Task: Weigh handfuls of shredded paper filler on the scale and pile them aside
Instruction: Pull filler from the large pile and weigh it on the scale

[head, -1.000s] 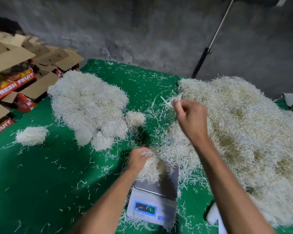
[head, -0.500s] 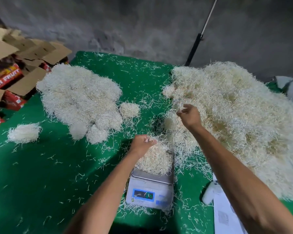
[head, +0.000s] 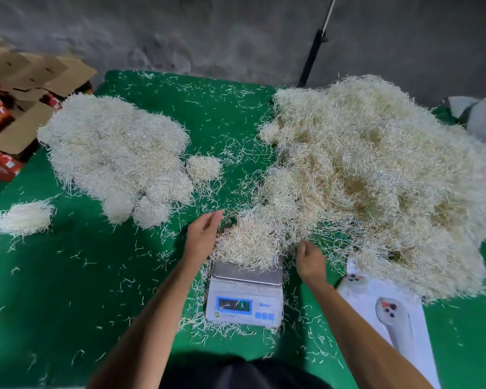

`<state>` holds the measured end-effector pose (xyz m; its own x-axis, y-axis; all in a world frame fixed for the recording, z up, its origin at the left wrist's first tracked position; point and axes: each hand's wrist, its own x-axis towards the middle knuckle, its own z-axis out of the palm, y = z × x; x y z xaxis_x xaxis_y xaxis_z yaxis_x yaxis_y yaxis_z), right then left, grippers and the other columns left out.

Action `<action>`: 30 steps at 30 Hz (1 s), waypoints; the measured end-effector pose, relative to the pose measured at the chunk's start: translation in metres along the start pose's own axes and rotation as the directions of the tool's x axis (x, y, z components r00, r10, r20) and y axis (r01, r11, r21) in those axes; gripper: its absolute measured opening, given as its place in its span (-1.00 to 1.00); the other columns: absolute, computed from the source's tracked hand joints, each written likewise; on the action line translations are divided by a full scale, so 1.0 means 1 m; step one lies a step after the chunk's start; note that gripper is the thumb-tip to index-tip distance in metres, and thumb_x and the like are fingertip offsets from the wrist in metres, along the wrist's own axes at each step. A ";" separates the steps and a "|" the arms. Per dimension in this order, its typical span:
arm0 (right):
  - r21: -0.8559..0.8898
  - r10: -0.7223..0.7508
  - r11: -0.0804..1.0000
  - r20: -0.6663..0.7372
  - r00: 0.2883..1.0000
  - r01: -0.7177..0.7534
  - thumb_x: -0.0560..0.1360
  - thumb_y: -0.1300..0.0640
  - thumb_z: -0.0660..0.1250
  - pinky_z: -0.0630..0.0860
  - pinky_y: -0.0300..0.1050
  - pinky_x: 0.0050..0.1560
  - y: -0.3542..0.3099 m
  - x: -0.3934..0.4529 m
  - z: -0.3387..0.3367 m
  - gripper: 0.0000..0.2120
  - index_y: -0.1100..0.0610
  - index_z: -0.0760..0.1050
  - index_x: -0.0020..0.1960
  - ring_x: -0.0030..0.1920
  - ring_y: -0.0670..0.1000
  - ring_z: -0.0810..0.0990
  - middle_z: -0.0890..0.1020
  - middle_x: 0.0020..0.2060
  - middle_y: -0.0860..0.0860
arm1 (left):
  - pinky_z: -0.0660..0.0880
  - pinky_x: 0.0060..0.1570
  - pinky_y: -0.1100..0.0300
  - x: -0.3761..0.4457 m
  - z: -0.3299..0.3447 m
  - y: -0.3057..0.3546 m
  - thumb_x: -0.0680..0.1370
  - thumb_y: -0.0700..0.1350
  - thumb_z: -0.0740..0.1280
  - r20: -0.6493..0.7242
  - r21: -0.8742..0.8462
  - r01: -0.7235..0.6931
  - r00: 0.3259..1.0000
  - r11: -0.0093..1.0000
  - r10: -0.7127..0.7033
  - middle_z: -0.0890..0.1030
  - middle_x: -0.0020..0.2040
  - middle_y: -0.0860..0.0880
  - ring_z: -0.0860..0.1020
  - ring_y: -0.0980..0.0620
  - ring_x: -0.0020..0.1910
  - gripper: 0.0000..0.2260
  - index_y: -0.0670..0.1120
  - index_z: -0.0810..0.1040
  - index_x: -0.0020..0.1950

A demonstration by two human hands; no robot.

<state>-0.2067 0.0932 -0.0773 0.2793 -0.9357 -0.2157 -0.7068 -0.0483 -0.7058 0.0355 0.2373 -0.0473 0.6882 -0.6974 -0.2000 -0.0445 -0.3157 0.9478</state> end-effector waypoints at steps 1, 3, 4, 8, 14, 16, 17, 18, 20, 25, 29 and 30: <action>-0.182 -0.025 0.982 0.079 0.997 0.039 0.74 0.06 0.10 0.65 0.03 -0.03 0.016 -0.010 0.004 -0.70 0.17 0.56 0.19 -0.10 0.02 0.66 0.64 -0.03 0.04 | 0.57 0.01 0.17 -0.002 -0.003 -0.010 0.65 0.13 0.26 -0.067 0.041 0.013 0.998 0.999 -0.011 0.68 0.06 -0.04 0.58 0.17 -0.12 -0.64 -0.03 0.57 0.35; -0.466 -0.090 0.867 0.207 0.974 0.179 0.74 0.06 0.08 0.38 0.08 0.49 0.050 -0.030 0.013 -0.57 0.19 0.34 0.54 0.51 0.13 0.38 0.37 0.52 0.10 | 0.58 -0.04 0.17 -0.009 -0.010 -0.035 0.69 -0.04 0.23 -0.110 0.168 0.041 0.994 0.985 -0.023 0.64 0.24 -0.11 0.58 0.13 -0.10 -0.70 -0.10 0.55 0.37; -0.501 -0.138 0.834 0.217 0.966 0.232 0.74 0.04 0.06 0.18 0.05 0.60 0.062 -0.040 0.019 -0.52 0.18 0.23 0.61 0.62 0.13 0.17 0.19 0.62 0.09 | 0.55 -0.13 0.24 -0.016 -0.013 -0.049 0.69 -0.09 0.23 -0.094 0.230 0.053 0.995 0.972 -0.033 0.62 0.29 -0.11 0.57 0.16 -0.15 -0.73 -0.10 0.55 0.37; -0.521 -0.192 0.819 0.149 0.970 0.242 0.73 0.03 0.03 -0.05 0.00 0.65 0.078 -0.065 0.034 -0.47 0.16 0.10 0.65 0.66 0.09 -0.02 0.06 0.65 0.08 | 0.34 0.46 0.08 -0.048 -0.013 -0.095 0.66 -0.26 0.26 0.022 0.382 0.008 1.000 0.924 -0.017 0.40 0.52 -0.01 0.42 0.02 0.44 -0.71 -0.13 0.55 0.37; -0.453 -0.189 0.870 0.053 0.981 0.192 0.71 0.10 0.10 -0.11 -0.02 0.65 0.083 -0.085 0.048 -0.49 0.19 0.17 0.63 0.65 0.06 -0.01 0.10 0.64 0.08 | 0.03 0.60 0.00 -0.072 0.001 -0.110 0.66 -0.29 0.26 0.005 0.478 -0.063 0.998 0.876 0.069 0.30 0.58 -0.01 0.15 0.02 0.60 -0.64 -0.16 0.47 0.46; -0.432 -0.188 0.883 0.029 0.982 0.182 0.70 0.12 0.13 -0.08 0.00 0.65 0.082 -0.089 0.049 -0.51 0.20 0.23 0.61 0.65 0.08 0.05 0.15 0.63 0.10 | 0.02 0.60 0.00 -0.075 0.001 -0.111 0.66 -0.29 0.26 0.013 0.489 -0.073 0.997 0.869 0.076 0.29 0.58 0.00 0.15 0.03 0.60 -0.64 -0.15 0.47 0.47; -0.420 -0.189 0.890 0.012 0.982 0.177 0.70 0.13 0.16 -0.03 0.01 0.64 0.080 -0.090 0.049 -0.52 0.21 0.28 0.59 0.64 0.10 0.11 0.20 0.62 0.11 | 0.04 0.60 -0.02 -0.074 0.000 -0.111 0.66 -0.28 0.26 0.016 0.499 -0.078 0.997 0.863 0.081 0.30 0.57 0.02 0.16 0.03 0.60 -0.64 -0.14 0.48 0.46; -0.409 -0.191 0.896 -0.007 0.982 0.172 0.68 0.13 0.20 0.05 0.02 0.63 0.078 -0.089 0.047 -0.54 0.21 0.34 0.56 0.61 0.12 0.20 0.28 0.59 0.12 | 0.06 0.59 -0.03 -0.073 -0.001 -0.111 0.66 -0.27 0.27 0.014 0.506 -0.078 0.997 0.859 0.082 0.31 0.56 0.03 0.18 0.02 0.59 -0.65 -0.13 0.49 0.45; -0.402 -0.187 0.902 -0.030 0.982 0.160 0.66 0.11 0.27 0.26 0.05 0.55 0.071 -0.079 0.039 -0.62 0.18 0.51 0.44 0.49 0.14 0.38 0.44 0.50 0.14 | 0.18 0.55 -0.03 -0.069 -0.003 -0.109 0.65 -0.26 0.29 -0.018 0.477 -0.058 0.997 0.877 0.076 0.42 0.50 0.00 0.30 -0.02 0.54 -0.69 -0.14 0.56 0.39; -0.211 -0.210 0.964 -0.234 0.949 0.161 0.64 0.00 0.34 0.50 0.07 0.27 0.017 -0.044 0.018 -0.75 0.13 0.69 0.14 0.23 0.16 0.54 0.60 0.20 0.13 | 0.35 0.30 0.13 -0.047 0.003 -0.063 0.71 0.01 0.17 -0.266 0.289 0.059 0.964 0.956 0.021 0.56 0.32 0.04 0.46 0.06 0.34 -0.69 -0.04 0.54 0.37; 0.250 -0.264 0.931 -0.039 0.964 0.265 0.72 -0.16 0.11 0.59 0.16 0.16 -0.056 -0.041 0.039 -0.54 0.17 0.54 0.29 0.06 -0.07 0.55 0.60 0.06 0.07 | 0.32 0.39 0.17 -0.041 0.030 -0.016 0.70 0.16 0.08 -0.022 0.150 -0.042 0.999 0.988 0.045 0.41 0.41 0.24 0.38 0.22 0.40 -0.59 0.08 0.39 0.51; 0.283 -0.274 0.928 0.074 0.959 0.243 0.70 -0.25 0.07 0.58 0.19 0.21 -0.073 -0.047 0.051 -0.46 0.12 0.44 0.43 0.08 -0.06 0.54 0.58 0.10 0.03 | 0.38 0.37 0.18 -0.045 0.041 -0.010 0.70 0.17 0.08 0.062 0.145 -0.059 0.997 0.988 0.050 0.44 0.40 0.24 0.42 0.21 0.38 -0.61 0.11 0.44 0.47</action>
<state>-0.1348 0.1588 -0.0496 0.5099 -0.8579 -0.0636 -0.4038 -0.1735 -0.8983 -0.0251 0.2457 -0.0576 0.6392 -0.7506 -0.1671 -0.1890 -0.3640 0.9120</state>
